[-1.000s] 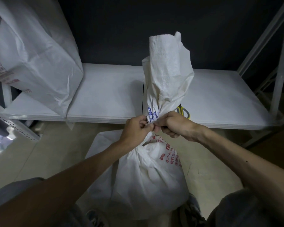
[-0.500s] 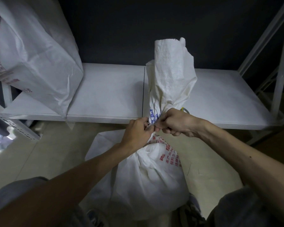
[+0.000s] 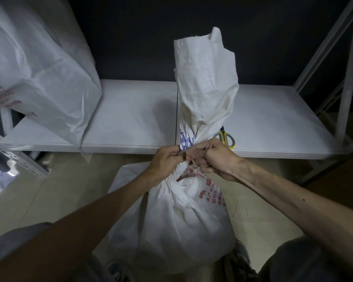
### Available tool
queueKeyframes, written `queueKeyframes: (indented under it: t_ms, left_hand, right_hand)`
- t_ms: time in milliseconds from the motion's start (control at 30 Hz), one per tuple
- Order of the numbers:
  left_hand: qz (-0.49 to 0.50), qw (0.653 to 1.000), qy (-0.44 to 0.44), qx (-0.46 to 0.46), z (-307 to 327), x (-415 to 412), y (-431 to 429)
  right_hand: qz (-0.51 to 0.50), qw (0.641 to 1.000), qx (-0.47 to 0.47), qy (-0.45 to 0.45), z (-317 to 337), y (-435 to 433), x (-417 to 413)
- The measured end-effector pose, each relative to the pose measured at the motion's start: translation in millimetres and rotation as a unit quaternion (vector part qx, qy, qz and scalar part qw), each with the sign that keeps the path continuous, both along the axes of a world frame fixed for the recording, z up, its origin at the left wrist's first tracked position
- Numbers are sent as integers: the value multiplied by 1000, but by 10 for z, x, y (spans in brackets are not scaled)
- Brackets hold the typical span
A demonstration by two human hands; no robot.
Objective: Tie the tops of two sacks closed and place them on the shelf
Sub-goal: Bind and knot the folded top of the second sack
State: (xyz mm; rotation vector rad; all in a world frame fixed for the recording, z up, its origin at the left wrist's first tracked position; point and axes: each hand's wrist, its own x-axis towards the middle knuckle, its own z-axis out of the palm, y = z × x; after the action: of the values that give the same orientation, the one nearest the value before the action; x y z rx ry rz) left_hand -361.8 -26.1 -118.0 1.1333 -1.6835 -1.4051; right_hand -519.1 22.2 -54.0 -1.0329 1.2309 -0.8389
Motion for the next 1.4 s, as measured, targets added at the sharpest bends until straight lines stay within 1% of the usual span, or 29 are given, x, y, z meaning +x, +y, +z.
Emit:
queueKeyframes:
  t_ms: [67,167,233,400,500,567,667,767,867,900,1033,1200,1333,1400]
  left_hand:
    - [-3,1000,8,0,-12,17,-28]
    - [-1,1000,-6,-5,-22,30,-18]
    - [14,1000,-26,-12,0,20,18]
    - [31,994,-60,-87,22,-19,96]
    - [50,991,-67,-105,43,-25,83]
    - [50,989,-72,-120,41,-30,94]
    - [39,976,-131,-168,40,-23,109]
    - [31,967,-171,-187,71,-16,134]
    - [18,963,-180,-200,92,-36,138]
    - [18,962,-181,-205,101,-47,138]
    - [9,958,-195,-211,58,-67,120]
    - [2,954,-213,-211,88,-84,139]
    - [-4,954,-216,-207,104,-81,174]
    - [8,962,-202,-182,115,-83,183]
  right_hand:
    - [0,1000,2,-16,2,8,0]
    - [14,1000,8,-2,-9,1,-20]
    - [27,999,13,36,14,-6,-51]
    - [34,989,44,141,109,0,-63]
    - [40,984,65,160,94,4,-18]
    - [47,983,54,167,89,15,1]
    - [54,976,25,210,106,13,-29]
    - [75,962,18,262,168,-18,-101]
    - [78,947,3,313,234,-49,-150]
    - [88,944,7,318,247,-55,-153]
    - [131,944,32,300,256,-57,-157]
    - [116,947,27,297,222,-55,-106]
    - [96,967,80,223,222,-66,-101]
    - [94,972,66,207,211,-78,-112]
